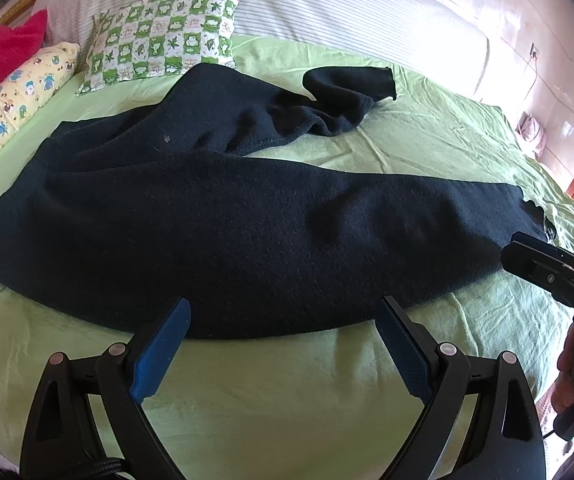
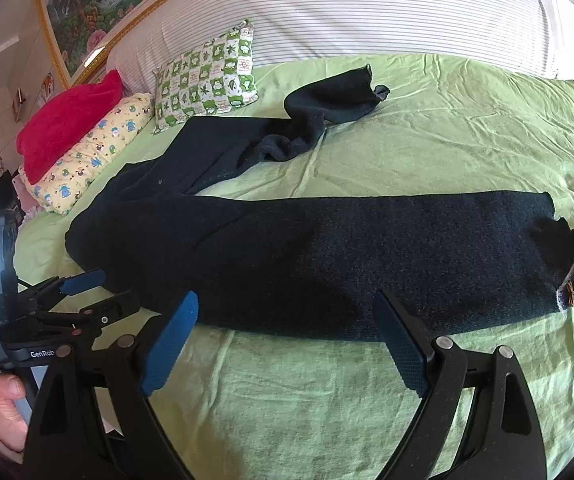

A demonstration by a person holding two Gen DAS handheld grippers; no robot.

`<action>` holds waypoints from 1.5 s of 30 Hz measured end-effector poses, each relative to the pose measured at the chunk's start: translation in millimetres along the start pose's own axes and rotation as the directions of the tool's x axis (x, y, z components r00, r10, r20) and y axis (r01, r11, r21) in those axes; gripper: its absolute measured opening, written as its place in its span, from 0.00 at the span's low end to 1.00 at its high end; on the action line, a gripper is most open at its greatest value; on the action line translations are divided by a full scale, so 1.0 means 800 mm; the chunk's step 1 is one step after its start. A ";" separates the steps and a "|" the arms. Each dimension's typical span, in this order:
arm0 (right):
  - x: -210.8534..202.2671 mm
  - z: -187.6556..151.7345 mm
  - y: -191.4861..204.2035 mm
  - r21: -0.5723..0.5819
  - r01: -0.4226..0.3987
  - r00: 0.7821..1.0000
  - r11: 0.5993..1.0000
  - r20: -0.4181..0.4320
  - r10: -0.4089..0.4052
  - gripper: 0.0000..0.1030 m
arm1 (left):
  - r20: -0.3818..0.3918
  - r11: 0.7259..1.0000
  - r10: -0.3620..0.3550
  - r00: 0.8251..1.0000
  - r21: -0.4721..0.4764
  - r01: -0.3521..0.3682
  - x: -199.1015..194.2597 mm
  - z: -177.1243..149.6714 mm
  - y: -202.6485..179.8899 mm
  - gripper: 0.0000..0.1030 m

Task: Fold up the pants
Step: 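Hover both grippers over the navy pants, approaching the waistband and leg hems, then grasp the waistband with the left gripper while the right gripper grasps the leg hems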

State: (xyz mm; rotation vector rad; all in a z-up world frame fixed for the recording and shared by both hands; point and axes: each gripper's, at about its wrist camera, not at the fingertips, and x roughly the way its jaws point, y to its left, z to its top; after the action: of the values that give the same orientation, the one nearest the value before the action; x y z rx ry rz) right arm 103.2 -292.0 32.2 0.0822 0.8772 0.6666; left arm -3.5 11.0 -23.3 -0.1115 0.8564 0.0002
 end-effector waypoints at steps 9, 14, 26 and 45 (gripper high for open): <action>-0.001 0.005 -0.003 -0.001 -0.008 1.000 1.000 0.000 0.008 0.87 | -0.020 0.998 -0.037 0.999 0.043 0.038 0.004 0.005 -0.010 0.91; -0.001 0.021 -0.005 -0.016 -0.021 1.000 1.000 -0.004 0.021 0.87 | -0.020 0.994 -0.074 0.997 0.079 0.076 0.005 0.027 -0.014 0.91; 0.028 0.131 -0.041 -0.008 -0.093 0.996 0.996 -0.016 0.093 0.87 | -0.002 0.985 -0.097 0.995 0.143 0.096 0.032 0.135 0.000 0.91; 0.211 0.340 -0.145 0.025 -0.088 0.982 0.996 -0.167 0.091 0.53 | -0.156 0.881 -0.067 0.985 0.455 0.132 0.213 0.330 0.014 0.91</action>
State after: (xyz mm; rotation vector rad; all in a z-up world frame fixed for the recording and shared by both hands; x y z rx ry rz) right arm 438.1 -234.1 55.2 0.0825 1.0466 0.7584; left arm 306.5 40.4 18.6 0.3003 0.9654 -0.3129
